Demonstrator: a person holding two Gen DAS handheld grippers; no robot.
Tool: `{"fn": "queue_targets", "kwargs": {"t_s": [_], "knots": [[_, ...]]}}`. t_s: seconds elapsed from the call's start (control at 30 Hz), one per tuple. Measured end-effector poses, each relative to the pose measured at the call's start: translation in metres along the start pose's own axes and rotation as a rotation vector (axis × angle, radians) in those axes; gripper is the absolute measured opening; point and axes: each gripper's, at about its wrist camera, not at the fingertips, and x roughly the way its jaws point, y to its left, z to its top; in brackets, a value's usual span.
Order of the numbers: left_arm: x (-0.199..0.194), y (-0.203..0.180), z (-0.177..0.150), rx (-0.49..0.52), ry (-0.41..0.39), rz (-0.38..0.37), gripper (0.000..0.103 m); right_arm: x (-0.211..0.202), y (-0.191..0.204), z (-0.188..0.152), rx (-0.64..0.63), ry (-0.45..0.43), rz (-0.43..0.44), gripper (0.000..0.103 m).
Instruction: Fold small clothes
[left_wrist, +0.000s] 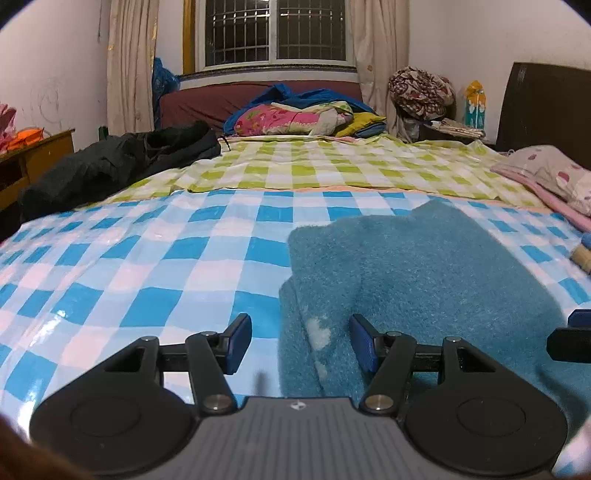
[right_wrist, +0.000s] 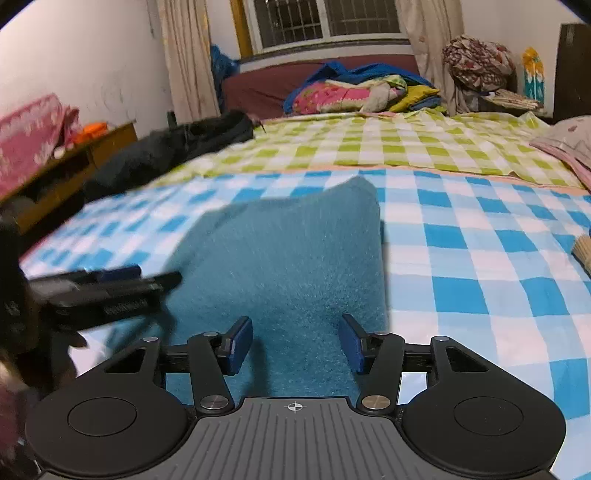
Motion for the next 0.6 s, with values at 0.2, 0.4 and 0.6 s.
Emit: {"fn": "queue_targets", "kwargs": {"t_s": [0.2, 0.4, 0.6], "knots": [[-0.029, -0.003, -0.008, -0.019, -0.004, -0.012, 0.064, -0.014, 0.004, -0.006, -0.003, -0.012, 0.007, 0.049], [-0.039, -0.011, -0.027, 0.025, 0.05, 0.024, 0.064, -0.016, 0.013, -0.016, -0.007, 0.001, 0.027, 0.049], [-0.057, -0.021, -0.03, 0.071, 0.073, 0.05, 0.064, -0.027, 0.019, -0.026, -0.011, 0.015, 0.013, 0.049]]}}
